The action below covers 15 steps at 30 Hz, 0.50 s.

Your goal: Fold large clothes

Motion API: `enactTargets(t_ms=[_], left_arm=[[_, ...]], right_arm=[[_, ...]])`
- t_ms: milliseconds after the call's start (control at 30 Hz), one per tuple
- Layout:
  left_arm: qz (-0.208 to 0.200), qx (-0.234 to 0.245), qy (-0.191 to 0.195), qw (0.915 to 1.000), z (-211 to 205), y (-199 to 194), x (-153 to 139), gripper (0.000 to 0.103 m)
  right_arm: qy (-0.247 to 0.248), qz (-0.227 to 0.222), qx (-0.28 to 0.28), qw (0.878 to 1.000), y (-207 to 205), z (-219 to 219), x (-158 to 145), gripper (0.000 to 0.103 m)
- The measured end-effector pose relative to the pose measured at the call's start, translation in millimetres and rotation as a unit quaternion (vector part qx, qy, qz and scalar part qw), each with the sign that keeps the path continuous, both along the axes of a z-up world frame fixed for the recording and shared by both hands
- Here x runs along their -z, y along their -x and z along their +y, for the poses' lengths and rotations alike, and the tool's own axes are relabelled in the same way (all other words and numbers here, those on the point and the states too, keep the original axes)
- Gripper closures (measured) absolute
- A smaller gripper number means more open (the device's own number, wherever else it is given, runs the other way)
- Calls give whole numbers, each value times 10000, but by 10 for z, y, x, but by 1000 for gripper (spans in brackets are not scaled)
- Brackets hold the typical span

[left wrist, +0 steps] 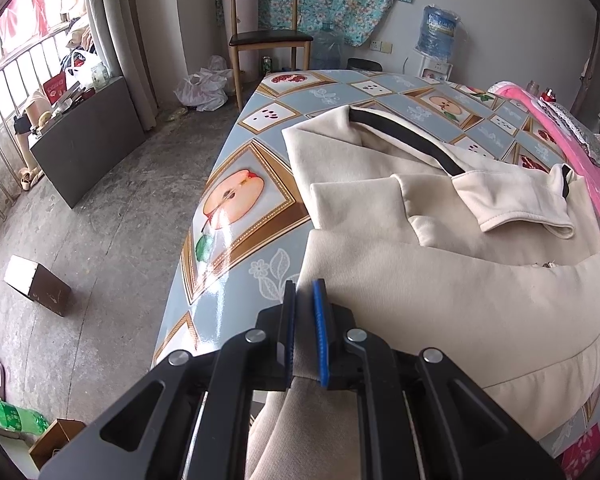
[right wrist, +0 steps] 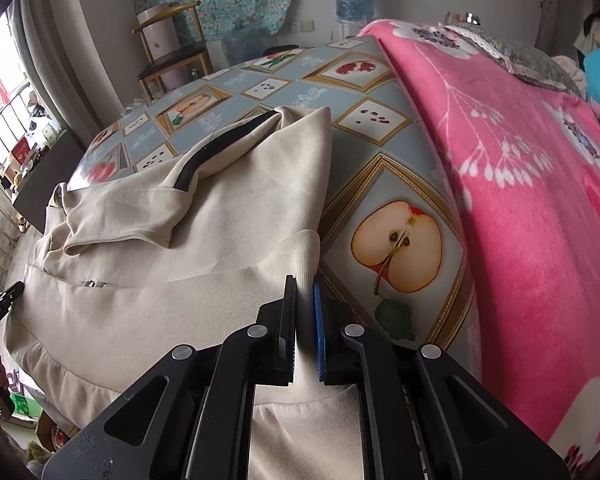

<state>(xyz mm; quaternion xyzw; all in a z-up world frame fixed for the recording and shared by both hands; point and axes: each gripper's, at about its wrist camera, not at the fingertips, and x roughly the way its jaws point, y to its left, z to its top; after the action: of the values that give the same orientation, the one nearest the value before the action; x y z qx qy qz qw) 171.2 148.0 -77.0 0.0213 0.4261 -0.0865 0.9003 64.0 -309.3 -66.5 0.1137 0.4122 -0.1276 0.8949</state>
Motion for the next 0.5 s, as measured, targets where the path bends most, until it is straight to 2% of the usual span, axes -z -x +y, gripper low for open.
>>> enactTargets(t_ms=[500], left_arm=[[0, 5, -4, 10000, 1, 3, -1, 94]], right_arm=[[3, 4, 18, 10000, 6, -1, -1, 94]])
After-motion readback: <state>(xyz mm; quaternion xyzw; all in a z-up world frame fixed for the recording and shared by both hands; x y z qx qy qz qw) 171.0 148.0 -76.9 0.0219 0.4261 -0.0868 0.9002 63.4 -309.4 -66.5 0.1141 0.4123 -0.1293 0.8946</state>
